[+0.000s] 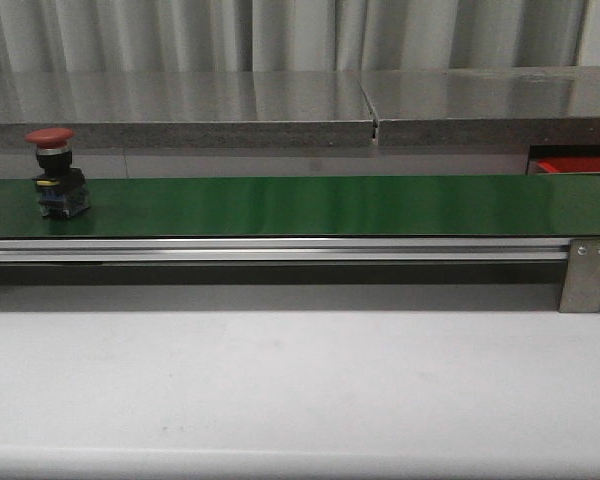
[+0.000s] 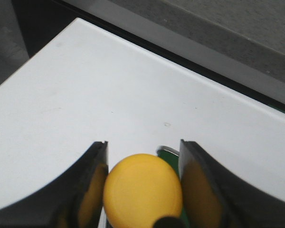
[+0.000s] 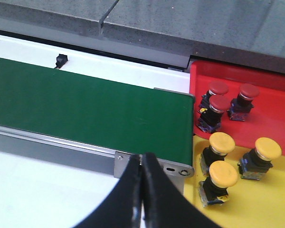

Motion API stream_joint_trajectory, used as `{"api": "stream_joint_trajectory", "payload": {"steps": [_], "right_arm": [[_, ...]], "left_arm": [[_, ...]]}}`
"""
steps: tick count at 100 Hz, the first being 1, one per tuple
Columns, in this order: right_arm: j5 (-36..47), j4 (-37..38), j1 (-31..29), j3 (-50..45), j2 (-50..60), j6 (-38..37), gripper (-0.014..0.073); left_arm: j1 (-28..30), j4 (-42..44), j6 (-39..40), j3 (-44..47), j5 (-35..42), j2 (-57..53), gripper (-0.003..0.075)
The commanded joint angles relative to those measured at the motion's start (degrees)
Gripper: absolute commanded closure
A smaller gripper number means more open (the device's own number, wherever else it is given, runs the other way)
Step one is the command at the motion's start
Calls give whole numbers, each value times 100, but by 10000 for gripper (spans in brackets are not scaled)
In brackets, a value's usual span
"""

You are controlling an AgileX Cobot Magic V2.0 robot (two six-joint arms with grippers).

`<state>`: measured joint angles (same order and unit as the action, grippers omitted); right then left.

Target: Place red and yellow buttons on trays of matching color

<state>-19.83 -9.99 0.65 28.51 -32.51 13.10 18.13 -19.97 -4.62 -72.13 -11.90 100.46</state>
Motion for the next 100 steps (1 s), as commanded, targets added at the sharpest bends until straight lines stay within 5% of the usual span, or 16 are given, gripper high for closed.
{"api": "stream_joint_trajectory", "payload": {"steps": [1,26,55,87,100], "right_arm": [[398,21,-6,156,15,26,661],[398,21,-6,156,15,26,661],[405,21,-6,156,15,26,661],[407,21,-6,156,15,26,661],[407,21,-6,156,15,26,661]], "left_arm": [[-141,-252,-36,107,533,-410,482],[-436,-236,-39,440,752,-410,463],[-521,-217,-39,470,588,-334,216],[-841,-76,-76,470,661,-884,234],[-1082,142,-76,470,352,-1314,397]]}}
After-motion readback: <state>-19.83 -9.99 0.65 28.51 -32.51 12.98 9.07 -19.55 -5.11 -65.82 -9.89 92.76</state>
